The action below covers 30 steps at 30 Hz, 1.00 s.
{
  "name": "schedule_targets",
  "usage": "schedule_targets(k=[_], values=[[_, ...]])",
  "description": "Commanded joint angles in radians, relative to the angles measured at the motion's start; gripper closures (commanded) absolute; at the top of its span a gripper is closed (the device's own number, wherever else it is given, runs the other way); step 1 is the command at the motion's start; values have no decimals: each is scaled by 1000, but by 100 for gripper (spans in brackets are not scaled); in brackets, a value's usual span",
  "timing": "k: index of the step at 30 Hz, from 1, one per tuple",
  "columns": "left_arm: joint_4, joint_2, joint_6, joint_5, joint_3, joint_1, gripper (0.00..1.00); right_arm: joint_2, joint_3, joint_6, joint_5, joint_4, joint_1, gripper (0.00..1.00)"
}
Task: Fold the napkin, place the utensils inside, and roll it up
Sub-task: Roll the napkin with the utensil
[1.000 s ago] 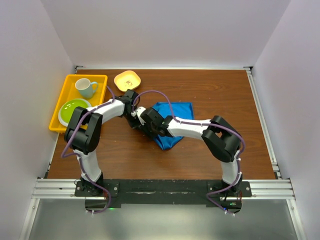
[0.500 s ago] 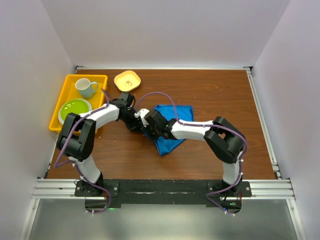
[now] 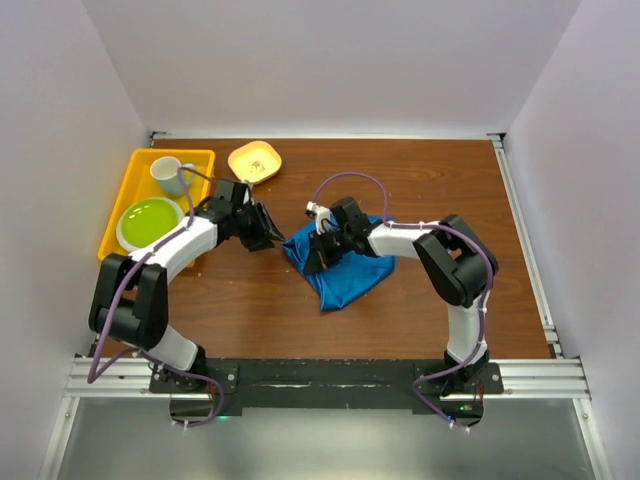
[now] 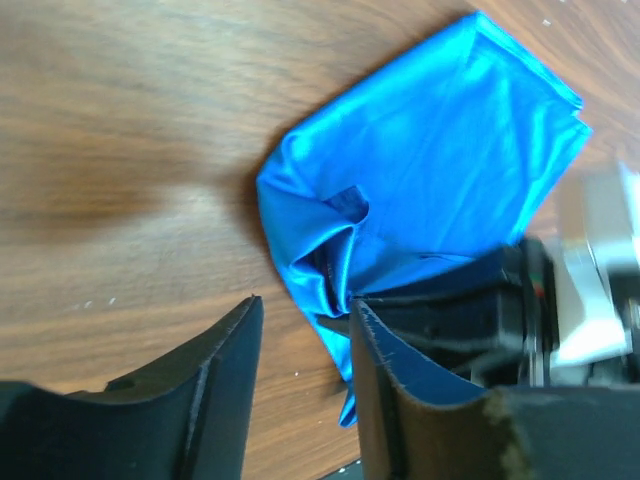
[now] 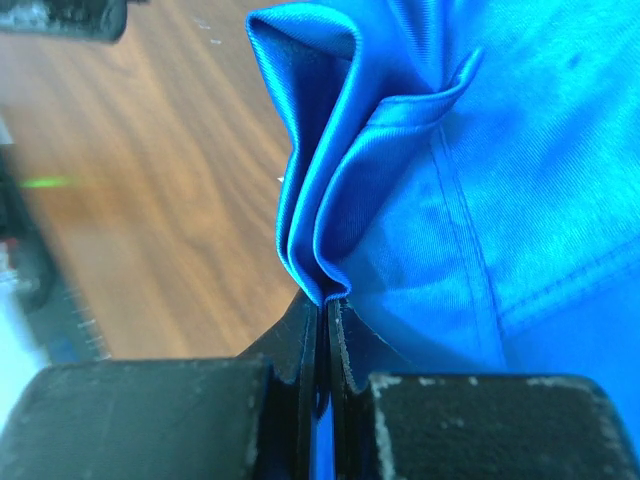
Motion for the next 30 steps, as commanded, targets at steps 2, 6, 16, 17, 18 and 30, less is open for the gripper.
schedule_targets(k=[2, 6, 16, 17, 18, 30], values=[[173, 7, 39, 138, -64, -7, 57, 153, -12, 114, -282, 19, -90, 100], [287, 19, 1, 215, -110, -31, 66, 235, 11, 154, -383, 15, -148, 100], [707, 143, -133, 373, -180, -39, 90, 358, 174, 96, -381, -235, -224, 100], [726, 171, -142, 381, -182, -39, 90, 359, 180, 93, -378, -246, -224, 100], [750, 186, -150, 392, -182, -39, 92, 364, 186, 93, -379, -255, -225, 100], [872, 384, -181, 349, -145, -34, 99, 350, 264, 58, -356, -370, -224, 100]])
